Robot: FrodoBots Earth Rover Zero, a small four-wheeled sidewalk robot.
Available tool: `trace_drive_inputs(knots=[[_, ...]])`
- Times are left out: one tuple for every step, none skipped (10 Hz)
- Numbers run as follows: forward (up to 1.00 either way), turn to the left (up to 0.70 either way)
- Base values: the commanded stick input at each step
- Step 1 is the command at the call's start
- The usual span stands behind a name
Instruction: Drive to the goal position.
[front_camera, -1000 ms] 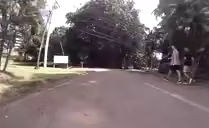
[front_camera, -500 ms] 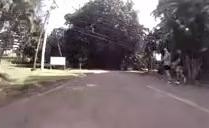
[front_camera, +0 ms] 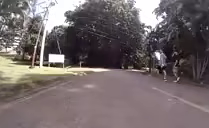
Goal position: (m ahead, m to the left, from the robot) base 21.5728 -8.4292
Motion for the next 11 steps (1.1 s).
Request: trace_drive_inputs(knots=[[0.70,0.00],[0.70,0.00],[0.70,0.00],[0.70,0.00],[0.70,0.00],[0.70,0.00],[0.70,0.00],[0.70,0.00],[0.70,0.00],[0.70,0.00],[0.70,0.00]])
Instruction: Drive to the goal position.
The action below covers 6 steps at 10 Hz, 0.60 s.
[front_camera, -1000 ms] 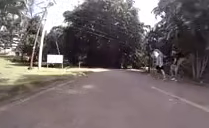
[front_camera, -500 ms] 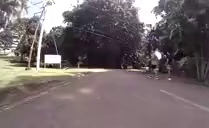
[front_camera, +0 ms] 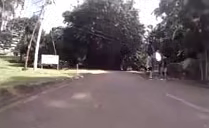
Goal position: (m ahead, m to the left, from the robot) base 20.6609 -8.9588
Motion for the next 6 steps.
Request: trace_drive_inputs(knots=[[0.70,0.00],[0.70,0.00],[0.70,0.00],[0.70,0.00],[0.70,0.00],[0.70,0.00]])
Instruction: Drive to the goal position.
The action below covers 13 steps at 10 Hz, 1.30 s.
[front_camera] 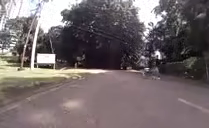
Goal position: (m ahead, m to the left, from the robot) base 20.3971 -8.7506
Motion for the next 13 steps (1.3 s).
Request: trace_drive_inputs(knots=[[0.70,0.00],[0.70,0.00],[0.70,0.00],[0.70,0.00],[0.70,0.00],[0.70,0.00],[0.70,0.00],[0.70,0.00],[0.70,0.00],[0.70,0.00],[0.70,0.00],[0.70,0.00],[0.70,0.00]])
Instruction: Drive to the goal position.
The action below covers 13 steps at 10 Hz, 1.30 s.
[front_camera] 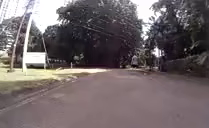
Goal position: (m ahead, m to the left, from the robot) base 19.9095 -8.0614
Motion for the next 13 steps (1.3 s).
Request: trace_drive_inputs(knots=[[0.70,0.00],[0.70,0.00],[0.70,0.00],[0.70,0.00],[0.70,0.00],[0.70,0.00],[0.70,0.00],[0.70,0.00],[0.70,0.00],[0.70,0.00],[0.70,0.00],[0.70,0.00],[0.70,0.00]])
